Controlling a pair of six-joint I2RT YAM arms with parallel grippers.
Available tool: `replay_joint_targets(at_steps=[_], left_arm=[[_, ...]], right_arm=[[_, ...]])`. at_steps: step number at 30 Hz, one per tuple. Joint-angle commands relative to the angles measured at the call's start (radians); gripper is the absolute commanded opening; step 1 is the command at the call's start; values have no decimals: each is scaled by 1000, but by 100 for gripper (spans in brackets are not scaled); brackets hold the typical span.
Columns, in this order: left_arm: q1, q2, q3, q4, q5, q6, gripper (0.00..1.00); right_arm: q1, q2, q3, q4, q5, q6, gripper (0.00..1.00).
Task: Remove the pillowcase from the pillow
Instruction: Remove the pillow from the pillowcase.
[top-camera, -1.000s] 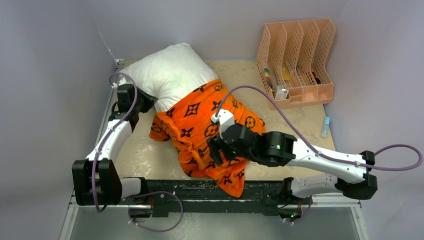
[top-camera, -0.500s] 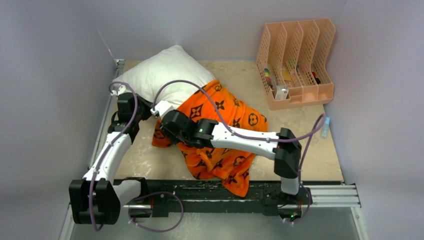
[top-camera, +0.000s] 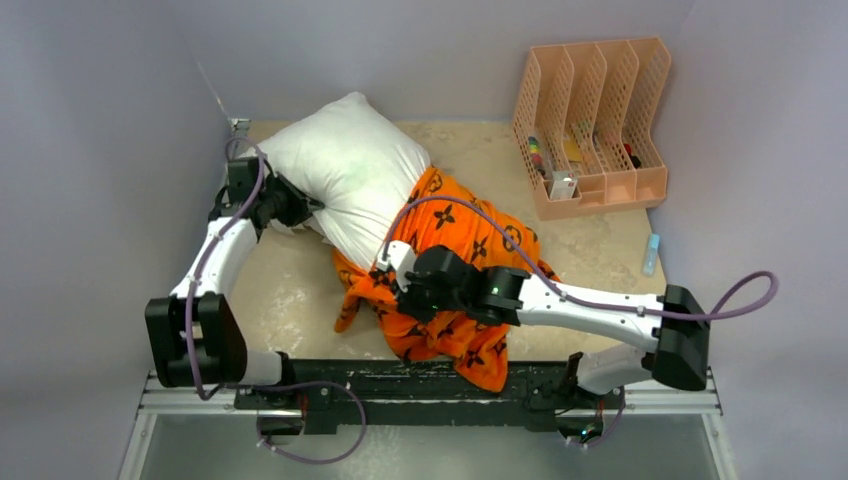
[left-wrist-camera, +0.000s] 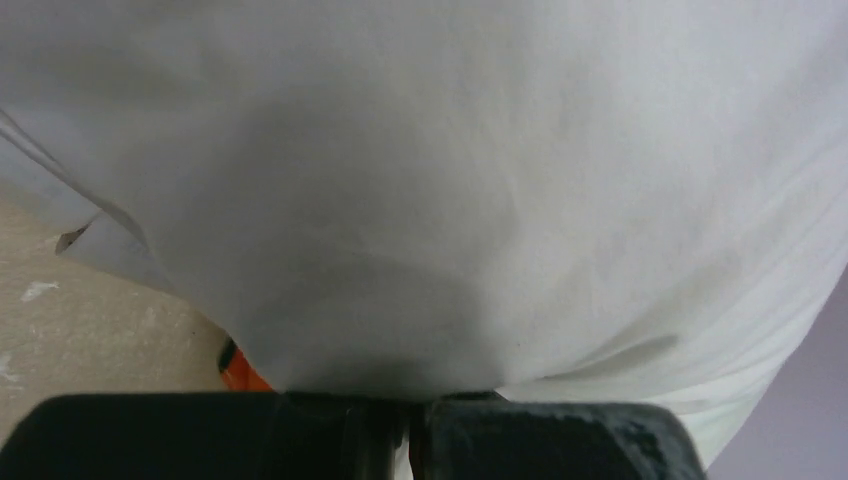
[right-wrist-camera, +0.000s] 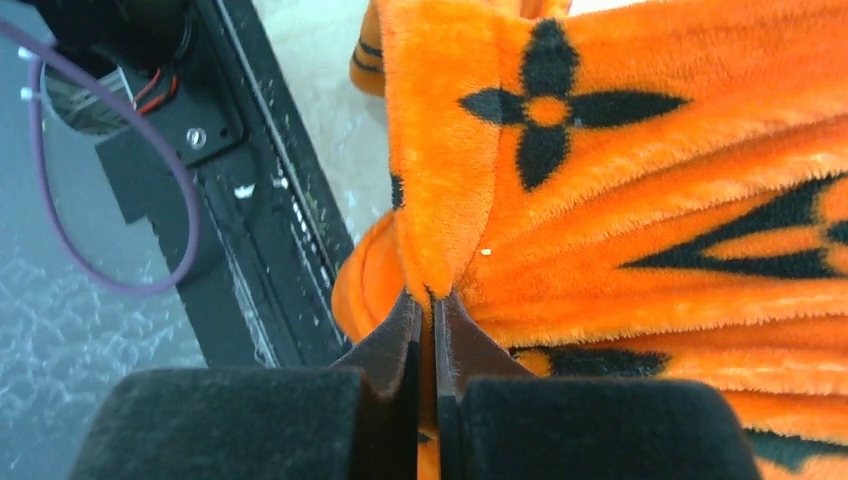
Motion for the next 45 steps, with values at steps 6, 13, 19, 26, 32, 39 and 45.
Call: replay_joint_targets(at_steps=[6,13,19,26,32,39,45], left_arm=[[61,60,195,155,-171,81,0],[62,-63,24,110,-195,114,0],[61,-231,-126,57,-229,96,0],[62,-319,-152,-50,-263,114,0],[62,-314,-151,-49,-241,107,0],[64,-293,-127,-77,-301,80,0],[143,-274,-99,-101,-327,72,0]], right_arm=[[47,-170,-192,-447,-328,188,0],[-15,-270,74,-461,62,216,39],[-344,-352,107,-404,241,263,61],[-820,-357,-89,-249,-81,285,95],[-1035,-227,-281,47,-656,318,97],[-1115,-285,-355,-82,-456,371,0],[-1423,-487,-410,-290,-150,400,0]])
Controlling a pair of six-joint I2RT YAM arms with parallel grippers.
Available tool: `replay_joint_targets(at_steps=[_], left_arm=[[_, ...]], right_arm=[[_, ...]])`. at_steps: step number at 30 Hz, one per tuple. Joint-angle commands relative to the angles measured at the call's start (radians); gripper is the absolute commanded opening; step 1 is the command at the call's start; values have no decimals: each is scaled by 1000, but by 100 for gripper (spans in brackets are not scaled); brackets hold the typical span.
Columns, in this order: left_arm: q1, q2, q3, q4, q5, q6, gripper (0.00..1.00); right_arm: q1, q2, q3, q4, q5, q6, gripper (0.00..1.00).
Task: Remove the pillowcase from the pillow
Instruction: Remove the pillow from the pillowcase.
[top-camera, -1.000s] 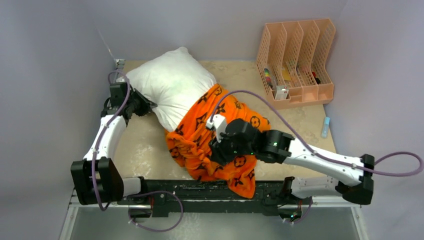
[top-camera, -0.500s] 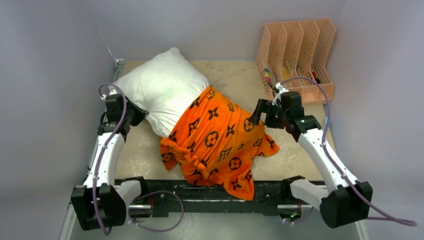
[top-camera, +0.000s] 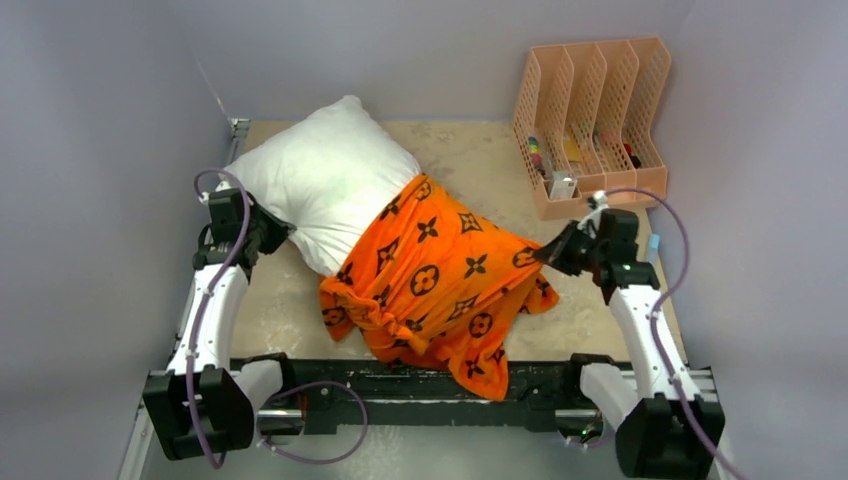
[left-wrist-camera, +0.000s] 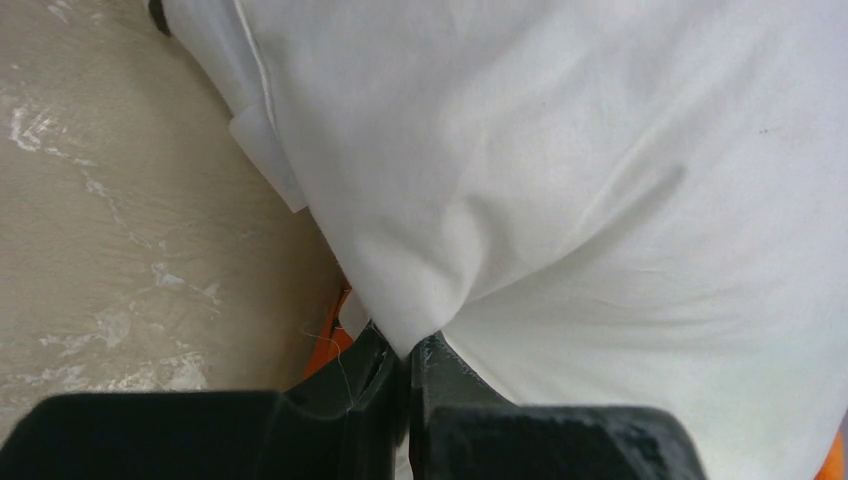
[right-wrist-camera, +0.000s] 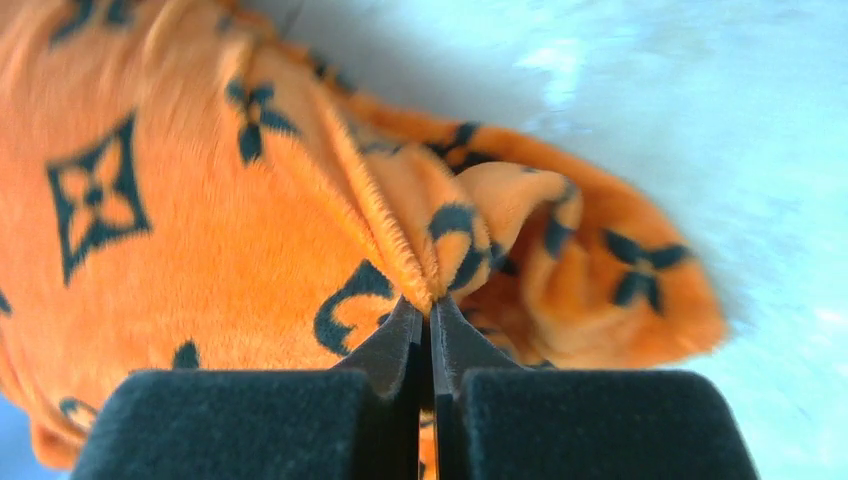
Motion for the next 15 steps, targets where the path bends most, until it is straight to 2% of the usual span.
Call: replay_joint_targets(at_steps=[1,4,8,10,12,14,15], left_arm=[[105,22,67,-2,-126,5,0],[134,39,88,-3,-125,7,0],[176,48,97,-13,-106,20,0],[200,46,92,-14,-81,25,0],[211,39,90,-13,-38,35,0],[210,26,78,27,37,39,0],[210,24,70,52,88,42,0]], right_arm=[[-255,-77,-1,-198,265,19,0],[-349,-128,32,-241,269,88,0],[-371,-169,66,-240,405,157,0],[-390,-165,79,-242,407,185,0],[-397,-167,66,-133,272,143,0],[-397,-128,42,19,-21,94,2],[-394,-94,44,67,-212,32,23]])
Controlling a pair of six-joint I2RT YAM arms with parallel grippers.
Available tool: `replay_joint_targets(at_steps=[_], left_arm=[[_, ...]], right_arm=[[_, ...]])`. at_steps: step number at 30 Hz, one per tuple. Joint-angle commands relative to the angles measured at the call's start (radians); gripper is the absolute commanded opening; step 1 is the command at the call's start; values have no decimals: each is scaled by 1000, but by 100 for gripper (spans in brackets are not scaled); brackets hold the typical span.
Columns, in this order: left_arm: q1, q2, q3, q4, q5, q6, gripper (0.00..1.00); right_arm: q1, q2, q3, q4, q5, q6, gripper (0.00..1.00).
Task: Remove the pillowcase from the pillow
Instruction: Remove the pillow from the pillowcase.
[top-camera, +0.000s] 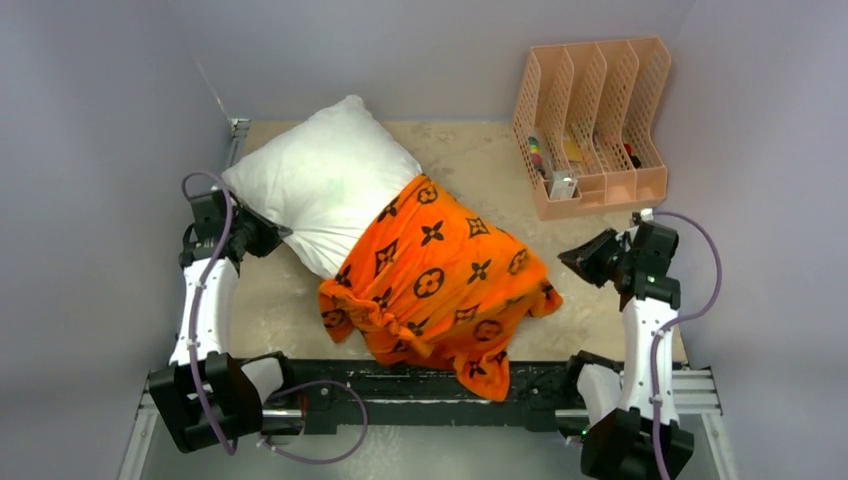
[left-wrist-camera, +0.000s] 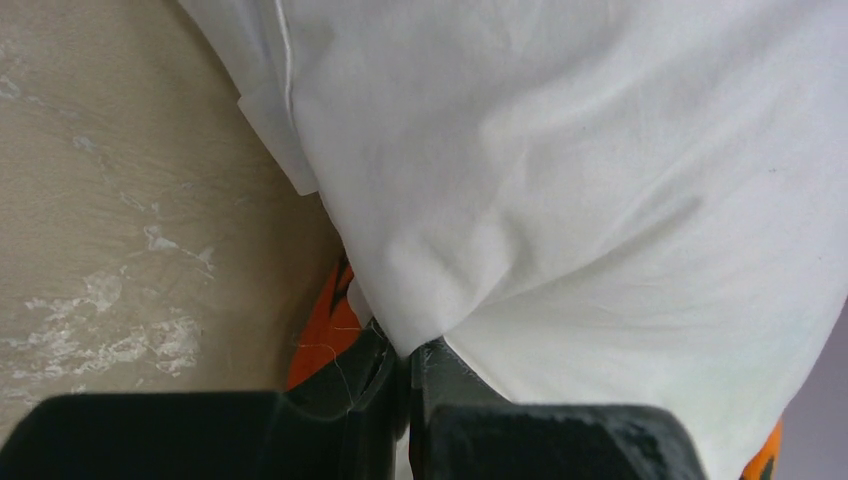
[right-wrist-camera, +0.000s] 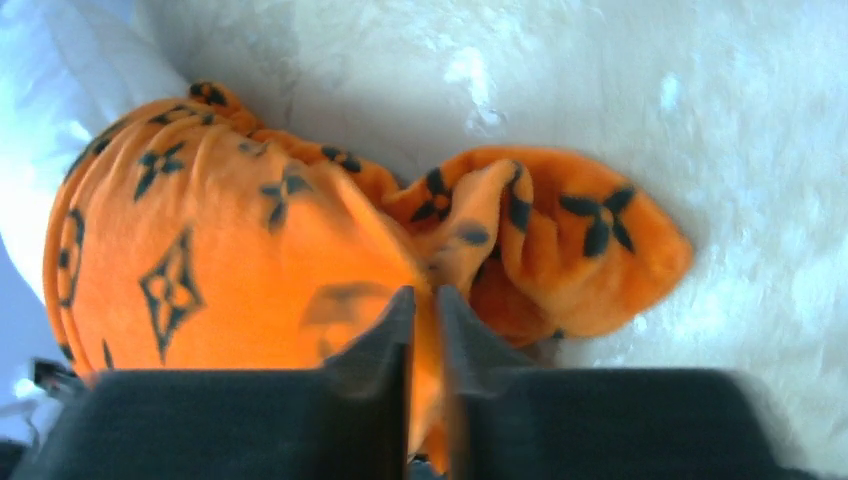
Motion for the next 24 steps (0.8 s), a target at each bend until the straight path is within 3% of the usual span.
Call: replay_joint_targets(at_steps=[1,3,5,8,9,12,15,18,21,22,24], left_arm=[[75,-18,28,164,-31,62,0],[75,-13,25,193,92,85,0],[75,-30,20,213,158,102,0],[63,-86,70,130,123,159,41],[57,-97,101,80,97,184,48],[51,-131,194,-41,10,228,60],[43,-155,262,-91,8,217,68],[-68,-122,347,-83,10,206,71],[-334,-4,473,-101,-153,228,71],[-427,58,528,-117,-217,246,71],[-605,195,651,-166,-360,293,71]], right_arm=[[-49,97,39,312,-343,-149,38],[-2,152,68,281,-397,-200,61],[107,187,130,207,-304,-268,71],[272,238,177,222,-212,-233,77],[297,258,171,254,-214,-209,79],[375,322,164,361,-236,-179,85],[446,426,194,397,-272,-206,86],[514,499,201,384,-292,-225,73],[537,463,141,418,-227,-220,53],[536,451,126,412,-167,-227,34],[536,434,120,348,-77,-239,10]])
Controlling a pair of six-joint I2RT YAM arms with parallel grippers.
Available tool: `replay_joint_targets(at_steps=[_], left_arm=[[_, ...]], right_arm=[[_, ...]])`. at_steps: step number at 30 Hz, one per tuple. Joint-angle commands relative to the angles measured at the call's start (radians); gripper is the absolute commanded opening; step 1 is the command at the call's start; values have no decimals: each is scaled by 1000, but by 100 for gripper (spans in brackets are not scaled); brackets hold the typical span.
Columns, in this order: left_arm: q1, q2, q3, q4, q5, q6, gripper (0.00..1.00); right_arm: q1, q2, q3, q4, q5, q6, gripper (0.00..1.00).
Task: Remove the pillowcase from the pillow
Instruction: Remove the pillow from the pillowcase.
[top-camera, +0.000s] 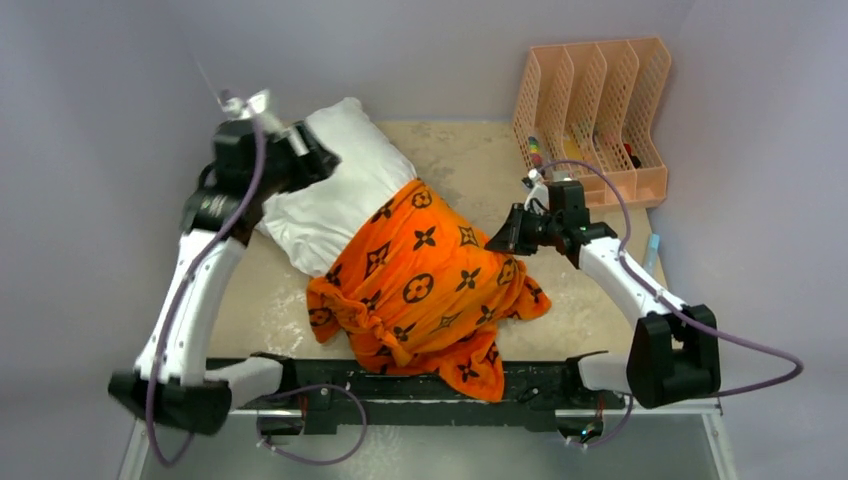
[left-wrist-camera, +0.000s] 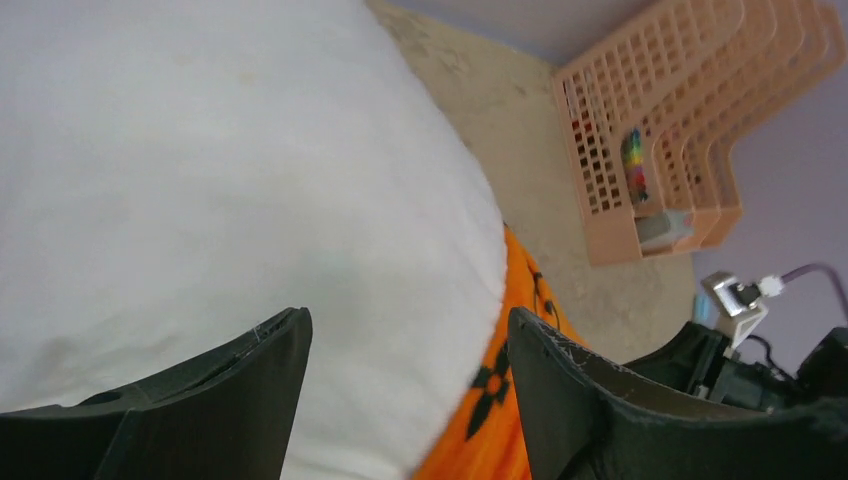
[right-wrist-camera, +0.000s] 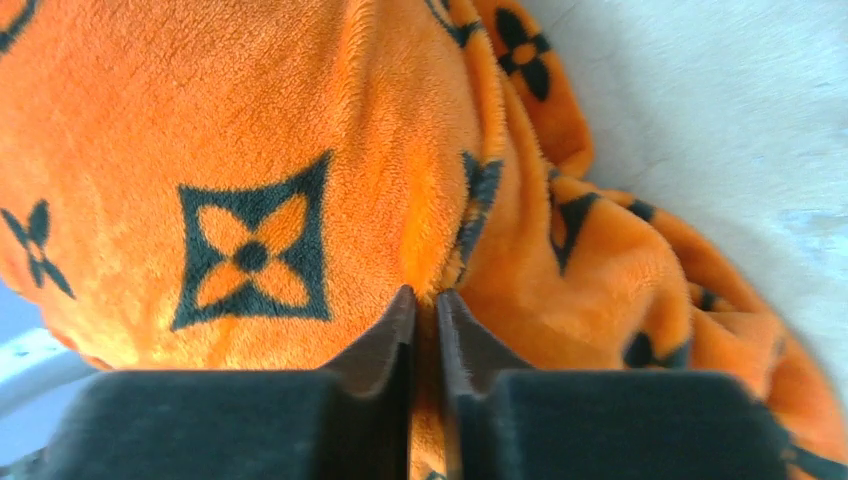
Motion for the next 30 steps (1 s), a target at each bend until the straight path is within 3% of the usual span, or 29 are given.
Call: replay_joint_targets(at_steps=[1,3,6,10,16,17,18,21,22,26,30], left_arm=[[-329,273,242,-73,-288,126,71],[-411,413,362,-99,-340,179,73],[-431,621,569,-166,-326,248,78],[-438,915,859,-474,-396,279,82],[-465,972,741,-526,-538,269,81],[-465,981,712,-535,-547,274,75],[-465,996,683,-551,-561,278,63],[-454,976,548,-499,-630,270,9],[-429,938,490,-439,-610,272,0],[-212,836,386,-310,-545,232,0],[-96,776,344,-235,-490,244,0]], right_arm=[[2,-74,-27,-48,139,-33,0],[1,-109,-48,-68,192,-15,0],[2,-166,-82,-51,230,-5,0],[2,-209,-116,-54,235,-1,0],[2,-205,-98,-99,225,-12,0],[1,-210,-87,-106,239,-14,0],[2,-218,-71,-122,264,-19,0],[2,-263,-34,-192,372,-10,0],[2,-283,-30,-217,477,26,0],[-12,-375,-65,-314,811,157,0],[-73,-481,-134,-291,737,202,0]])
